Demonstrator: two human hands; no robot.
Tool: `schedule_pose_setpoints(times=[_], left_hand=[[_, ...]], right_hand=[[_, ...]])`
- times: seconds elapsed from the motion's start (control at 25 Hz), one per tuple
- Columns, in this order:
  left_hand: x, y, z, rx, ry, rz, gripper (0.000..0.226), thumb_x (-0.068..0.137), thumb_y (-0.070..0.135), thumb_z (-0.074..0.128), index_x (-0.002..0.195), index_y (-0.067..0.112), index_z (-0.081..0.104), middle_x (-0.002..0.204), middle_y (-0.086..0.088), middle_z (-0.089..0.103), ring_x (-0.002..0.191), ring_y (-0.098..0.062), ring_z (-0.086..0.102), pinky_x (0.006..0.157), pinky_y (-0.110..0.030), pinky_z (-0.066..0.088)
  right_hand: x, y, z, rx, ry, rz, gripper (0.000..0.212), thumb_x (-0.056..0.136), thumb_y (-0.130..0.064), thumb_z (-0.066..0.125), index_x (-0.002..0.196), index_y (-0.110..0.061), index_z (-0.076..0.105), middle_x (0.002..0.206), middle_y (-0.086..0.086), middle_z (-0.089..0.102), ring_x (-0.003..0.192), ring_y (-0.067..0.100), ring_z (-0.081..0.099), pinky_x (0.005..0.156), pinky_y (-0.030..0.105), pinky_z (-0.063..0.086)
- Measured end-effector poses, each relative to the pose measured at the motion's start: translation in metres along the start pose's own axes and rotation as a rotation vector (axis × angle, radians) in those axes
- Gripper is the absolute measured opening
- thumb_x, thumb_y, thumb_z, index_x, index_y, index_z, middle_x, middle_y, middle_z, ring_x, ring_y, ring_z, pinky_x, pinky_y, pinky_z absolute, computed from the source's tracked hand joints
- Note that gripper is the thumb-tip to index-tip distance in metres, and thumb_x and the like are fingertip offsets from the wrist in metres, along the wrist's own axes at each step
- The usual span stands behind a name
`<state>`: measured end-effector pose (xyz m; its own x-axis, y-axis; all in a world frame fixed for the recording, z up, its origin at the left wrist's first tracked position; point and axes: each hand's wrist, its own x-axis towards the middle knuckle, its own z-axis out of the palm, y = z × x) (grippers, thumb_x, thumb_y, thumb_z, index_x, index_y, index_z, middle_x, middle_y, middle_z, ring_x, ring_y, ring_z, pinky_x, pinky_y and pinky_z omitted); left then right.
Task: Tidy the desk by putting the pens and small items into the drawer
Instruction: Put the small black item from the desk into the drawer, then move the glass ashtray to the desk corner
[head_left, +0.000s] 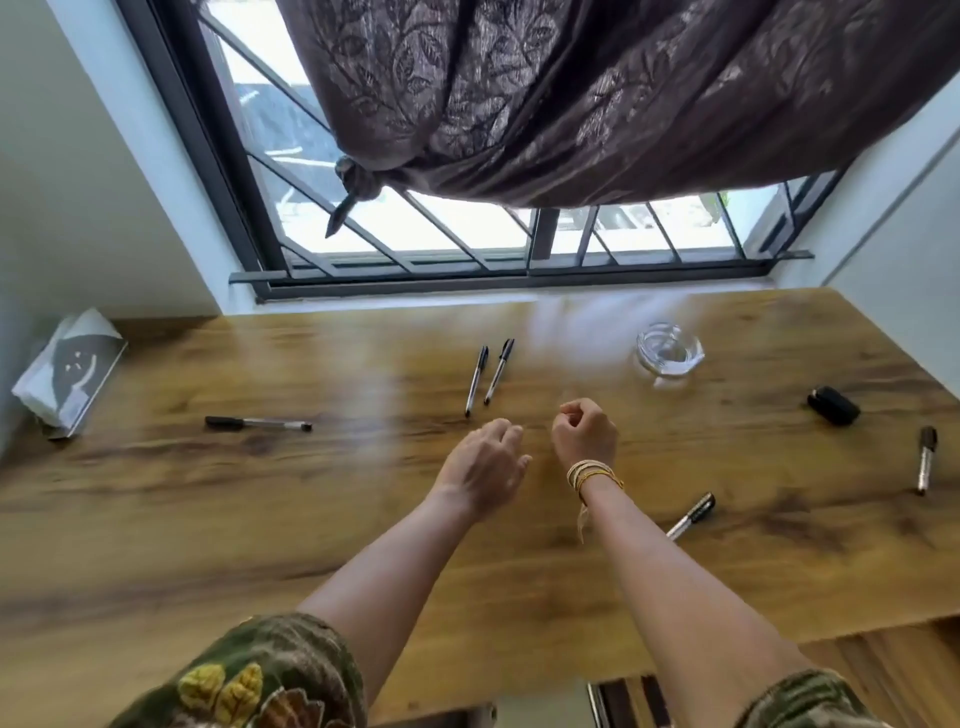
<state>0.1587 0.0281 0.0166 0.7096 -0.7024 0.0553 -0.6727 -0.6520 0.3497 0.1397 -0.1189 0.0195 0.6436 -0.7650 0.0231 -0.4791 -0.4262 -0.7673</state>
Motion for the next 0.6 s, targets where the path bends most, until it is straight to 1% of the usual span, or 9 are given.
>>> schedule_pose_setpoints(times=[0.08,0.2,0.28,0.4,0.44,0.48,0.52,0.56,0.6], left_hand=[[0.031,0.007,0.007,-0.011,-0.024,0.021,0.049,0.098,0.032,0.046,0.139,0.006,0.045,0.143,-0.016,0.046,0.132,-0.029,0.046,0.111,-0.035,0.036],[0.072,0.012,0.019,-0.010,-0.058,0.055,0.050,0.099,0.030,0.047,0.141,0.004,0.042,0.148,-0.018,0.040,0.138,-0.029,0.039,0.116,-0.035,0.032],[0.098,0.018,0.024,-0.050,-0.092,0.056,0.052,0.099,0.029,0.047,0.143,0.004,0.039,0.153,-0.017,0.033,0.144,-0.029,0.030,0.119,-0.034,0.024],[0.125,0.022,0.029,-0.117,-0.155,-0.011,0.061,0.097,0.033,0.051,0.150,0.009,0.029,0.162,-0.010,0.016,0.150,-0.025,0.011,0.122,-0.037,0.011],[0.132,0.022,0.030,-0.114,-0.179,-0.025,0.064,0.096,0.035,0.051,0.151,0.013,0.026,0.163,-0.007,0.011,0.151,-0.023,0.005,0.122,-0.039,0.007],[0.139,0.022,0.032,-0.111,-0.201,-0.036,0.066,0.096,0.038,0.052,0.152,0.016,0.024,0.163,-0.004,0.008,0.151,-0.021,0.002,0.122,-0.040,0.004],[0.145,0.022,0.033,-0.102,-0.213,-0.045,0.068,0.095,0.041,0.052,0.152,0.019,0.023,0.164,-0.002,0.006,0.151,-0.020,0.000,0.122,-0.041,0.002],[0.150,0.022,0.033,-0.088,-0.216,-0.057,0.069,0.094,0.043,0.053,0.152,0.022,0.023,0.164,-0.001,0.006,0.151,-0.019,0.000,0.122,-0.042,0.001],[0.154,0.024,0.032,-0.070,-0.214,-0.065,0.070,0.093,0.045,0.053,0.151,0.024,0.023,0.163,0.000,0.006,0.151,-0.020,0.001,0.121,-0.042,0.001]], right_hand=[[0.036,-0.003,-0.004,0.043,0.098,0.090,0.027,0.083,-0.009,0.054,0.108,-0.008,0.064,0.097,0.016,0.073,0.097,0.037,0.065,0.082,0.035,0.048],[0.087,0.003,-0.014,0.045,0.212,0.245,0.041,0.086,-0.014,0.053,0.126,-0.005,0.047,0.113,0.021,0.068,0.105,0.042,0.061,0.085,0.041,0.045],[0.118,0.007,-0.022,0.037,0.262,0.361,0.048,0.088,-0.019,0.052,0.131,-0.004,0.038,0.121,0.024,0.062,0.109,0.044,0.059,0.086,0.043,0.045],[0.155,0.014,-0.032,0.080,0.332,0.518,0.049,0.091,-0.027,0.051,0.131,-0.003,0.035,0.121,0.026,0.061,0.108,0.045,0.060,0.085,0.043,0.045],[0.166,0.018,-0.033,0.100,0.339,0.560,0.048,0.092,-0.032,0.049,0.128,-0.003,0.037,0.118,0.026,0.062,0.104,0.045,0.062,0.084,0.043,0.047],[0.175,0.021,-0.035,0.133,0.335,0.601,0.046,0.091,-0.035,0.048,0.124,-0.004,0.038,0.113,0.025,0.063,0.095,0.044,0.065,0.081,0.045,0.052],[0.183,0.025,-0.035,0.176,0.331,0.638,0.042,0.091,-0.034,0.047,0.120,-0.004,0.039,0.106,0.021,0.063,0.079,0.042,0.069,0.074,0.049,0.057],[0.188,0.027,-0.036,0.218,0.321,0.669,0.035,0.092,-0.028,0.047,0.117,-0.005,0.041,0.096,0.017,0.061,0.061,0.037,0.068,0.064,0.050,0.060],[0.193,0.031,-0.036,0.249,0.317,0.695,0.027,0.091,-0.019,0.047,0.115,-0.006,0.043,0.090,0.016,0.062,0.047,0.031,0.065,0.053,0.048,0.059]])
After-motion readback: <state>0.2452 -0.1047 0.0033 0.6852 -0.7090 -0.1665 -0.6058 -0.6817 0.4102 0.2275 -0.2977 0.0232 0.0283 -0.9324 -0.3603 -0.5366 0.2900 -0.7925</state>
